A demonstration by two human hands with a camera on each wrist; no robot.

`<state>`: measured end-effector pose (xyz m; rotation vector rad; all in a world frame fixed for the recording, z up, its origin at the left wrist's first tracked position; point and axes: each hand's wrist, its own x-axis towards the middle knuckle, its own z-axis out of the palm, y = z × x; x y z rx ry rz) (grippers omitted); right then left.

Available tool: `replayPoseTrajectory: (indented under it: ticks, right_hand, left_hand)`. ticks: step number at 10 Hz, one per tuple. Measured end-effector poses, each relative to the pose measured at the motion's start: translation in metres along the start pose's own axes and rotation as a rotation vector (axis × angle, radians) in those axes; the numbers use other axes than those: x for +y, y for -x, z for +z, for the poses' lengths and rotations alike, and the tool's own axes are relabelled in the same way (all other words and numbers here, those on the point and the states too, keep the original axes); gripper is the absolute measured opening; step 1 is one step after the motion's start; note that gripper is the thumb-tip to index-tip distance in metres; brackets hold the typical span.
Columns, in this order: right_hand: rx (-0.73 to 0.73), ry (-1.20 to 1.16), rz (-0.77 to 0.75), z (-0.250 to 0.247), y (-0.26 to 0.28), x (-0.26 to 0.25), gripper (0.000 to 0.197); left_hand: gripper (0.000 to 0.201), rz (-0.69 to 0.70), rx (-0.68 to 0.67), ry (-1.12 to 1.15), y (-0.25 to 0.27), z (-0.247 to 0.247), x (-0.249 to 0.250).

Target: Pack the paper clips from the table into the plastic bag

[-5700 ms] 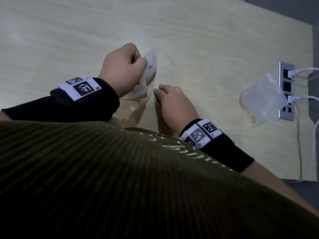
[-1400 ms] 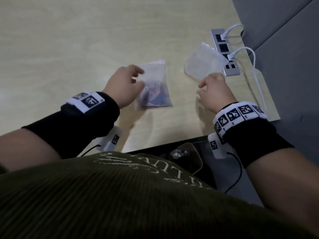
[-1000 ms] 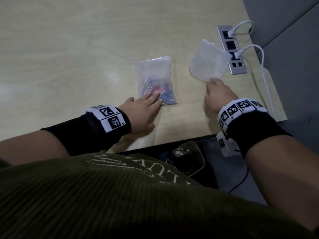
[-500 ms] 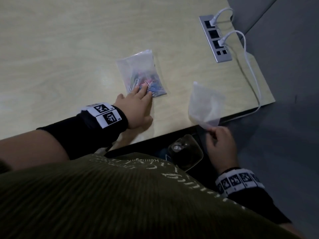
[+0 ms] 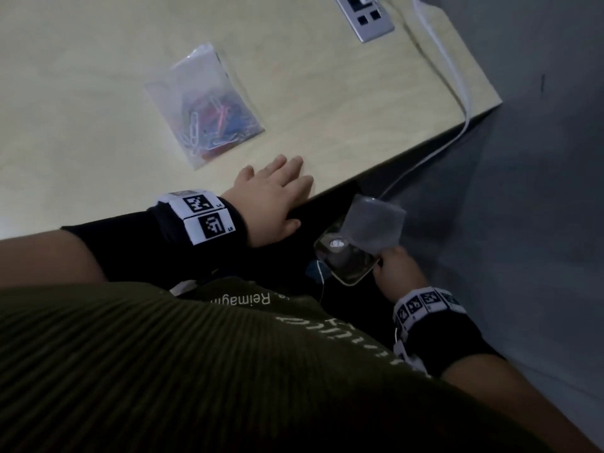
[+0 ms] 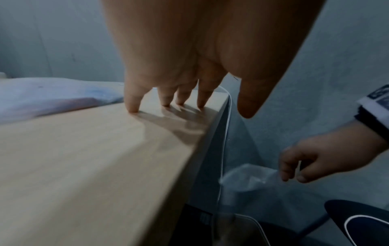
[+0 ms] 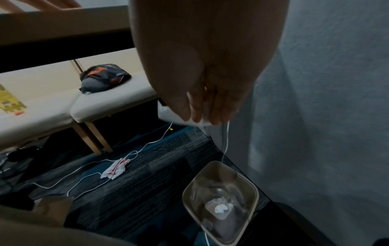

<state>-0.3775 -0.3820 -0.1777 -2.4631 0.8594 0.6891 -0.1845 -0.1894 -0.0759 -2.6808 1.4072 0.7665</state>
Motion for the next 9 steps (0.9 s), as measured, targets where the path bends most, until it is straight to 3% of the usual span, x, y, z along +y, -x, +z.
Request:
replayPoseTrajectory:
  ticks: [2, 4, 5, 7, 9]
  right_hand:
    - [-0.208, 0.057, 0.168, 0.010, -0.023, 0.003, 0.035]
    - [-0.285, 0.066, 0.205, 0.024, -0.039, 0.008, 0.036]
    - [-0.253, 0.091, 0.196, 0.029, -0.045, 0.012, 0.037]
    - [-0.266, 0.133, 0.144, 0.010, -0.043, 0.004, 0.034]
    - [-0.239, 0.149, 0.083, -0.017, -0.026, -0.007, 0.031]
  left_hand:
    - [0.082, 0.006, -0.037, -0.031, 0.000, 0.000, -0.003]
    - [0.083, 0.013, -0.056, -0.045, 0.001, -0.001, -0.005]
    - [0.082, 0.021, -0.066, -0.036, 0.001, -0.002, -0.006]
    - [0.070, 0.034, -0.080, 0.056, 0.000, -0.016, -0.011]
    - [0.043, 0.076, -0.002, 0.195, 0.002, -0.025, -0.029]
